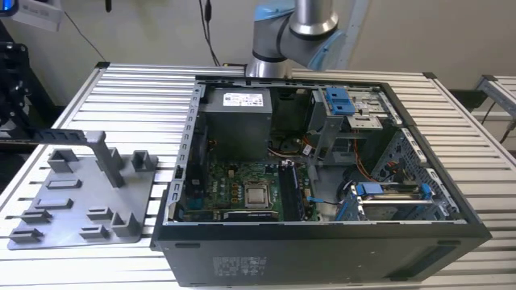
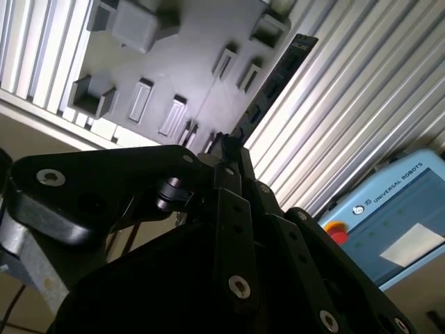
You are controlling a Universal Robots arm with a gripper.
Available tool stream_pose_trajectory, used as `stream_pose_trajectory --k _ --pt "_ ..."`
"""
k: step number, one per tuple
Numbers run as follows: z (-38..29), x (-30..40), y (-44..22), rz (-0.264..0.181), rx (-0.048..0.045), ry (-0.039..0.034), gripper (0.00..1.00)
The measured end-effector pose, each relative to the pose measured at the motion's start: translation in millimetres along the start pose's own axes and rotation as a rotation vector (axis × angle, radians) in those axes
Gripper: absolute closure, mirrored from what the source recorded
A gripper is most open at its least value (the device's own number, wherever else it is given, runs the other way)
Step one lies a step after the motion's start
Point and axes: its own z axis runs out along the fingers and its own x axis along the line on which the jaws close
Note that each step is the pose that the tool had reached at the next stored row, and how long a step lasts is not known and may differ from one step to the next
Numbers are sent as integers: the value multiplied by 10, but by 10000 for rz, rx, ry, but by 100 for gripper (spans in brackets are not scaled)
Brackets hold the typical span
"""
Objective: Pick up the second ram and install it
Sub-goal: 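Pick up the second ram and move it above second insertion slot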
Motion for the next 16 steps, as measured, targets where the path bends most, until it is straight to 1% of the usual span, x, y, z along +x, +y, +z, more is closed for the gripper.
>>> stream_pose_trajectory --k 5,9,16 --pt "-2 -6 -186 -19 -2 1 86" --pt "-3 -10 -310 -32 -1 0 86" --pt "-5 -15 -457 -40 -2 -4 86"
